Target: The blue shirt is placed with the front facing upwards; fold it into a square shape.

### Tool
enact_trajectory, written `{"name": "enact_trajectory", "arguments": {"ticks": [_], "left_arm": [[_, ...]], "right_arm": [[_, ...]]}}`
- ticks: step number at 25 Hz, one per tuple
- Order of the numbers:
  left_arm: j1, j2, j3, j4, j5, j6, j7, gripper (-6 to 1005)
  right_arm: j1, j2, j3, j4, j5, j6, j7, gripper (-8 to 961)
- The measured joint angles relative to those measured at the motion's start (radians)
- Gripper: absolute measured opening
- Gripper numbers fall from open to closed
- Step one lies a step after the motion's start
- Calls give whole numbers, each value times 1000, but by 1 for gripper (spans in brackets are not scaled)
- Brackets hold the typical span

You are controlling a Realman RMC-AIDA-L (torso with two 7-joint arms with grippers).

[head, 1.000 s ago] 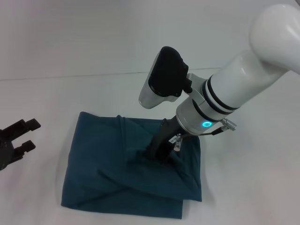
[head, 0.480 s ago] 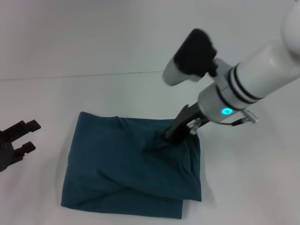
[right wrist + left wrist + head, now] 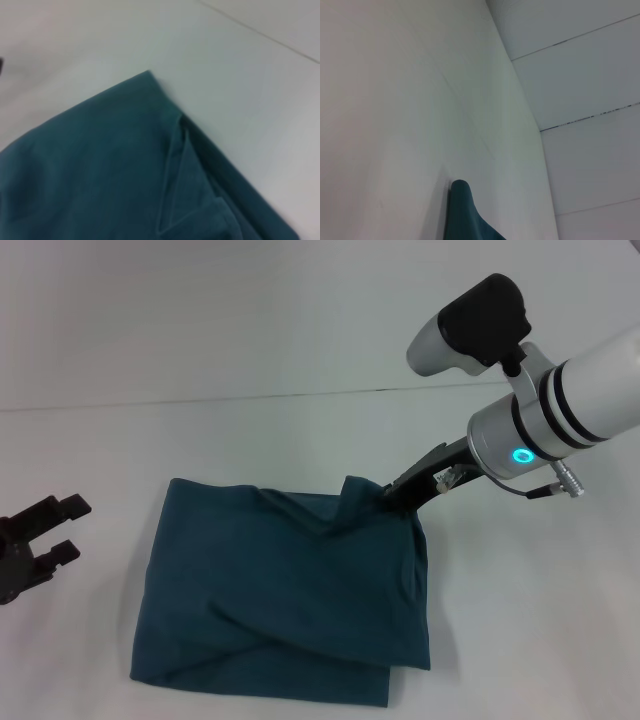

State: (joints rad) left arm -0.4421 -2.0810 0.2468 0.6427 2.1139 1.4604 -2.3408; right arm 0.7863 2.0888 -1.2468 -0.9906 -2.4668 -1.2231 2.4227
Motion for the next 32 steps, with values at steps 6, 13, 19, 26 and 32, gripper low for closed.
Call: {"name": "enact_trajectory", "arguments": {"ticks": [6,13,19,26,32], "left_arm": [[0,-1,-1,0,0,0,0,845],[-2,-2,1,0,0,-1,2,845],[-1,-2,-2,-4,0,-2,5,845],[-5,1,-5,-14,0,-1,7,845],[-6,3,-5,-14,0,2,8,845]], "right_arm": [[-2,-1,7,44,-1,36,18,13],[7,-4,47,66,-1,39,28,48],[-2,-12,66,55,-40,70,103,90],[-6,-10,152,8,-53,35,137,484],[3,-23,227,-32,22,-96,139,641]]}}
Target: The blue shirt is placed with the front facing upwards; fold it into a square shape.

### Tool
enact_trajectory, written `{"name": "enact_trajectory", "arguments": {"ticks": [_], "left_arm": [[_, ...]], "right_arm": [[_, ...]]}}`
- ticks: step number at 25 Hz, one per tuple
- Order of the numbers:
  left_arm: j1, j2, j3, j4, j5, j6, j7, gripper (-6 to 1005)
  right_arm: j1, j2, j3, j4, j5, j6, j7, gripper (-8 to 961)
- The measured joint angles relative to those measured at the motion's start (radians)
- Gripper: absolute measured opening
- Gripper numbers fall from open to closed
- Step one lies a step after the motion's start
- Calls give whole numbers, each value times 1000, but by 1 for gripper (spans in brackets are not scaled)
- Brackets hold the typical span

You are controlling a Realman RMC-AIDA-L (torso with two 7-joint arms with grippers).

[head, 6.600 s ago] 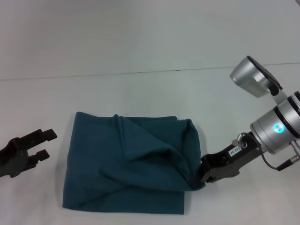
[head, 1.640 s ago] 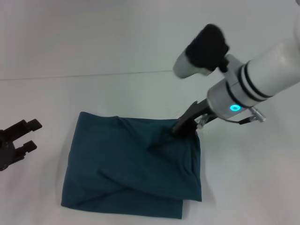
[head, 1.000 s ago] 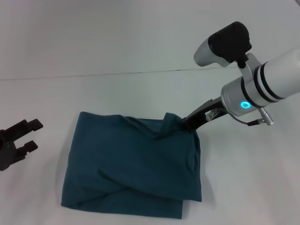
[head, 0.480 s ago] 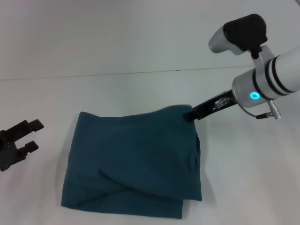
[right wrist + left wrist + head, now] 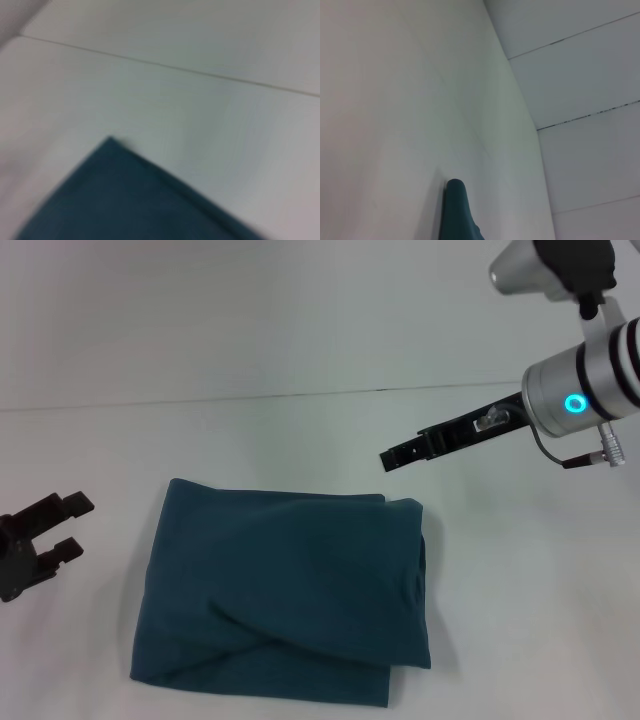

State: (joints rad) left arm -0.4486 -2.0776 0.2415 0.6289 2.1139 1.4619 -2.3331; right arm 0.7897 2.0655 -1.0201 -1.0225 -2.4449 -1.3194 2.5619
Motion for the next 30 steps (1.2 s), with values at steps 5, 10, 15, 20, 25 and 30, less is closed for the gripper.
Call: {"name": "enact_trajectory", "arguments": {"ticks": [5,10,15,20,25,30], "left_arm": [[-4,3,1,8,0,17,0,844],[-4,11,6,22,5,69,5,844],[-4,14,11,29,9,173,15,844],[-9,14,22,29,11,245,1,844],[-10,17,31,30,12,251,-1,844],[-11,18,97,50,13,255,5,844]], "right_arm": [[11,-41,51,49,195,-155,-44,666],[9,-100,138,186,417,-328,-131,690],[-14,-154,204,294,502,-426,-138,715],[-59,-171,289,313,507,-491,-123,841],[-89,-175,347,327,511,-542,-132,917],[-101,-178,339,322,500,-552,-146,911]]}}
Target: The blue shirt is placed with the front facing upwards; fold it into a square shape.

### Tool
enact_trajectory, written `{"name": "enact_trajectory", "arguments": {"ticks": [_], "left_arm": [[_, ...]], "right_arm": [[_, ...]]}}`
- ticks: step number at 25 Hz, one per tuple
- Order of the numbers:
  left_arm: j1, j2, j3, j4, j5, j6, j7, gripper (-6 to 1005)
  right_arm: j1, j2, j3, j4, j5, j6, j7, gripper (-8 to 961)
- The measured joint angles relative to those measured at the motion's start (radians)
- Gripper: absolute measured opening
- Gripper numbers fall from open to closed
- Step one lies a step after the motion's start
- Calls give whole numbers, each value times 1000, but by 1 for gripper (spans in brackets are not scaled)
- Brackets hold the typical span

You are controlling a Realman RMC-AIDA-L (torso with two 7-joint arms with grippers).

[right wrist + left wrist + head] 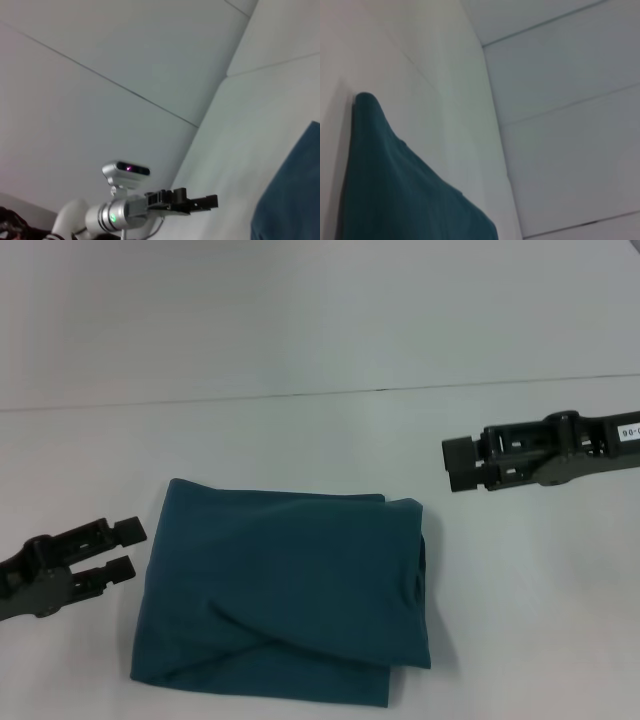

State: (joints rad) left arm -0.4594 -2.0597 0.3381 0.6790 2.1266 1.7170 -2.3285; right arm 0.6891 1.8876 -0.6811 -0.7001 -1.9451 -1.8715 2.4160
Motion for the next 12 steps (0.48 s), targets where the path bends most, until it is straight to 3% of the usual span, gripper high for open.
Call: {"name": "enact_trajectory", "arguments": {"ticks": [12], "left_arm": [[-13,-3,55,19,47,-39,-54,844]], "right_arm": [[26,-25,2,-10,-89,9,20,894]]}}
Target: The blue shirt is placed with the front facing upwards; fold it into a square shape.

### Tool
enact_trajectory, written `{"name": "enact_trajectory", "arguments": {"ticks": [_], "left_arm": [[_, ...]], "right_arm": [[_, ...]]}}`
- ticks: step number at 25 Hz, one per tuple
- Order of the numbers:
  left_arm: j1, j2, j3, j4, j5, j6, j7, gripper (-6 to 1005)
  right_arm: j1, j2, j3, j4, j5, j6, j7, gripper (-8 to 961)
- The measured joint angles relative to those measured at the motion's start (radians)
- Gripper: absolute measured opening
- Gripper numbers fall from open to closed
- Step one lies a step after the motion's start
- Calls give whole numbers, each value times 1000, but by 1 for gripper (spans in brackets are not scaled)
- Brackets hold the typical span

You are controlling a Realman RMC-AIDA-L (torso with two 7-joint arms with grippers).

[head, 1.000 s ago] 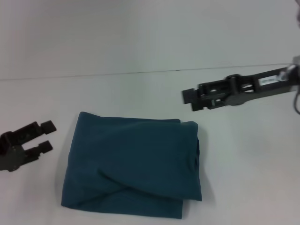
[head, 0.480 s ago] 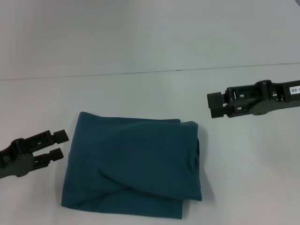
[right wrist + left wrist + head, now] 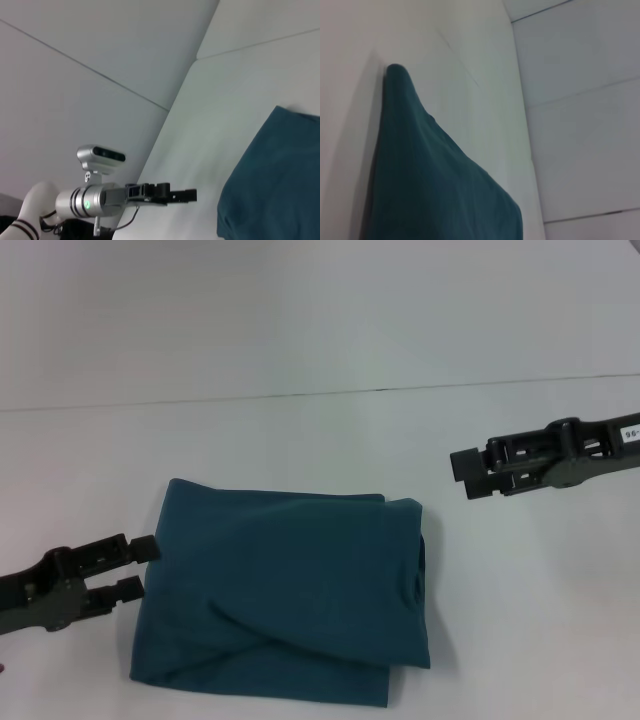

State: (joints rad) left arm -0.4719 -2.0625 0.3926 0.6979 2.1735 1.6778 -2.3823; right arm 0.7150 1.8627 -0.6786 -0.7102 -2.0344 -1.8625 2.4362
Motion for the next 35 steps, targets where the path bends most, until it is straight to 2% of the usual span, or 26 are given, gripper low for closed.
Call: {"name": "enact_trajectory", "arguments": {"ticks": [2,7,11,21,25,28,31,35], "left_arm": [[1,-7,-7,-3,-5,-7,-36,844],[3,-4,-37,-4,-18,-25,-63,844],[7,-1,-46,-5,-21,-26,-62,844],[2,7,-38,4,-5,-17,-52,844],[-2,8,-30,4,2,-15,-50,844],[-2,9,-29,4,2,-17,-50,844],[-2,9,-32,1,2,-23,-50,844],[-2,9,-33,0,-5,-26,-50,846]], "right_arm": [[7,-10,-1,0,0,5,18,891],[38,-40,-11,-4,-55,62,67,884],[68,-43,-17,-5,-119,77,82,878],[131,-20,-79,-5,-248,85,83,864],[138,-9,-84,-5,-260,122,82,858],[133,1,-89,-2,-262,198,96,854],[129,19,-116,27,-279,309,107,850],[162,62,-151,106,-358,464,108,844]]}}
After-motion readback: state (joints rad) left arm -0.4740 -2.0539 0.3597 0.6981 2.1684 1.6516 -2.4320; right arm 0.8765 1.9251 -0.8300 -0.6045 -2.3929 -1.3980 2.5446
